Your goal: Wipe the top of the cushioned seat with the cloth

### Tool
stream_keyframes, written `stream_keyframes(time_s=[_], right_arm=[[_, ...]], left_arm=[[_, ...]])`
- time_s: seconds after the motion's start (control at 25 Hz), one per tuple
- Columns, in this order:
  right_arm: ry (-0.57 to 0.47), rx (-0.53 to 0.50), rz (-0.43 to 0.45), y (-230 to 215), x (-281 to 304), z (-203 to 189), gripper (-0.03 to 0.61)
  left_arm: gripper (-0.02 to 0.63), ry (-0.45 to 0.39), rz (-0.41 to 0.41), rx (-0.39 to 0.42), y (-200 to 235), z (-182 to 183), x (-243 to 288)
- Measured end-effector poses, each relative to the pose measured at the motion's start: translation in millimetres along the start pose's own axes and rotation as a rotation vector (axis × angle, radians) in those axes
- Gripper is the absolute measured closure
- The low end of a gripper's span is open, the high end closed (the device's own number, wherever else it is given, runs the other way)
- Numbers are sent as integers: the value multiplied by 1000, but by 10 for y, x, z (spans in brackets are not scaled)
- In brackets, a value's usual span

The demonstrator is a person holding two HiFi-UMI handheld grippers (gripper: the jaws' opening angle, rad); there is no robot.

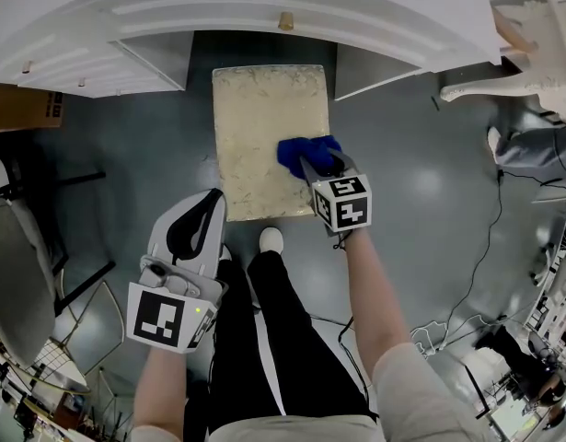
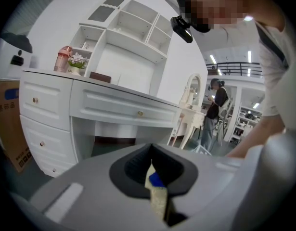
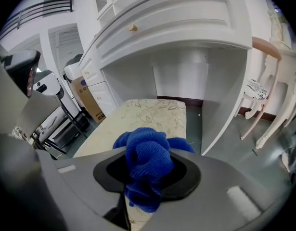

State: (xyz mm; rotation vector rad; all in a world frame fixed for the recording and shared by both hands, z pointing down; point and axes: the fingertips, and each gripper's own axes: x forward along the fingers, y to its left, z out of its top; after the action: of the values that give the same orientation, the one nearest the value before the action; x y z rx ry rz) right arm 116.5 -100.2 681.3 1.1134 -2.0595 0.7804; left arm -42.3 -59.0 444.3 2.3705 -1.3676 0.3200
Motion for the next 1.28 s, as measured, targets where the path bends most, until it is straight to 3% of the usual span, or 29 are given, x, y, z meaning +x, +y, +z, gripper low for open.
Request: stream_keyframes(time_s=[1.28], right_arm=[[-40, 50, 22, 381, -475, -733, 442]], left_arm=[[614, -3, -28, -10, -85, -105, -137]])
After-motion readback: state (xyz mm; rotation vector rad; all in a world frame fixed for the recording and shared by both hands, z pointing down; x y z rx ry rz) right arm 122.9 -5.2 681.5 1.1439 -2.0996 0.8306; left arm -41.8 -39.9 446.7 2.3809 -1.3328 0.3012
